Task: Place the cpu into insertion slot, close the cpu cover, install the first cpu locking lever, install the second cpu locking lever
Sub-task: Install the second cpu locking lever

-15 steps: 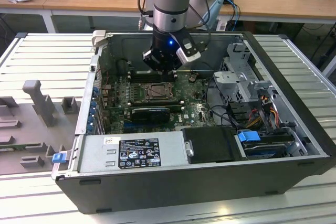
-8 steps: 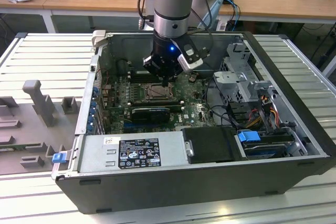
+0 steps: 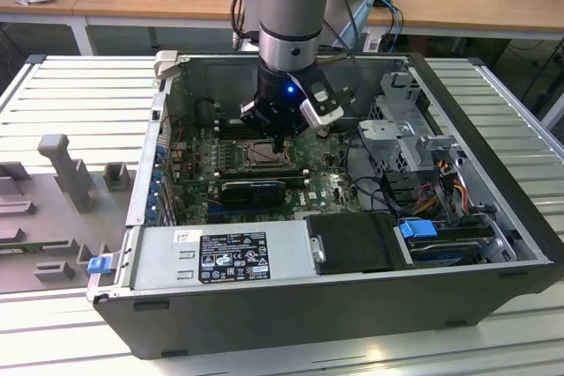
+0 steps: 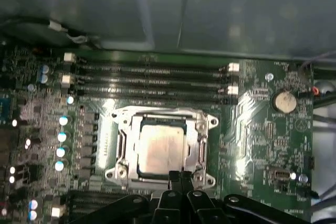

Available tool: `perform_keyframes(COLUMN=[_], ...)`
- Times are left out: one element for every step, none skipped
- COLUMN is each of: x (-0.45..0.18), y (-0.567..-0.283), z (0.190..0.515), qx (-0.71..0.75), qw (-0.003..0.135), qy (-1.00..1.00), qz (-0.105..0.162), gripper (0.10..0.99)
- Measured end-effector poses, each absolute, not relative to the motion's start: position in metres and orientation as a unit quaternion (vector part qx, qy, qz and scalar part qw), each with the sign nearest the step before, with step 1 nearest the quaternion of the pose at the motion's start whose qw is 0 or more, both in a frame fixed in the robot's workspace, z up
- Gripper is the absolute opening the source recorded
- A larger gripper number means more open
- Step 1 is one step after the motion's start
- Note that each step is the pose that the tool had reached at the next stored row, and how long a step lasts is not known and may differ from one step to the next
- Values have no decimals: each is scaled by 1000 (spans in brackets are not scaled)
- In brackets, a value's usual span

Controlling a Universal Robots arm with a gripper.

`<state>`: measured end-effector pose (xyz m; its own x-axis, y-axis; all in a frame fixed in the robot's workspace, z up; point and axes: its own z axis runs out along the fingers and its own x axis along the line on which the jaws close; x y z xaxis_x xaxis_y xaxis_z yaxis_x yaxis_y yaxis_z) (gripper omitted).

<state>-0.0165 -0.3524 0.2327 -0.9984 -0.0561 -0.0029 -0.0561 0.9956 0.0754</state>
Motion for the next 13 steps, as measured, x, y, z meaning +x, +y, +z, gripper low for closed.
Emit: perform_keyframes(x=[-16, -17, -17, -24, -26, -27, -28, -30, -32, -34, -37, -39, -40], y=[-354, -358, -373, -377, -377, -377, -378, -378, -379, -380, -382, -384, -384], z=[233, 232, 232, 231, 231, 231, 231, 231, 231, 231, 230, 230, 229], qx=[-28, -28, -28, -32, -33, -33, -33, -34, -34, -34, -35, -38, -40], qw=[-1, -4, -5, -6, -5, -5, -5, -5, -5, -5, -5, -5, -5], qy=[999, 999, 999, 999, 998, 998, 998, 998, 997, 997, 997, 997, 996], qz=[38, 38, 38, 41, 44, 49, 54, 61, 67, 71, 73, 74, 74], gripper=[106, 106, 106, 106, 106, 106, 106, 106, 106, 106, 106, 106, 106])
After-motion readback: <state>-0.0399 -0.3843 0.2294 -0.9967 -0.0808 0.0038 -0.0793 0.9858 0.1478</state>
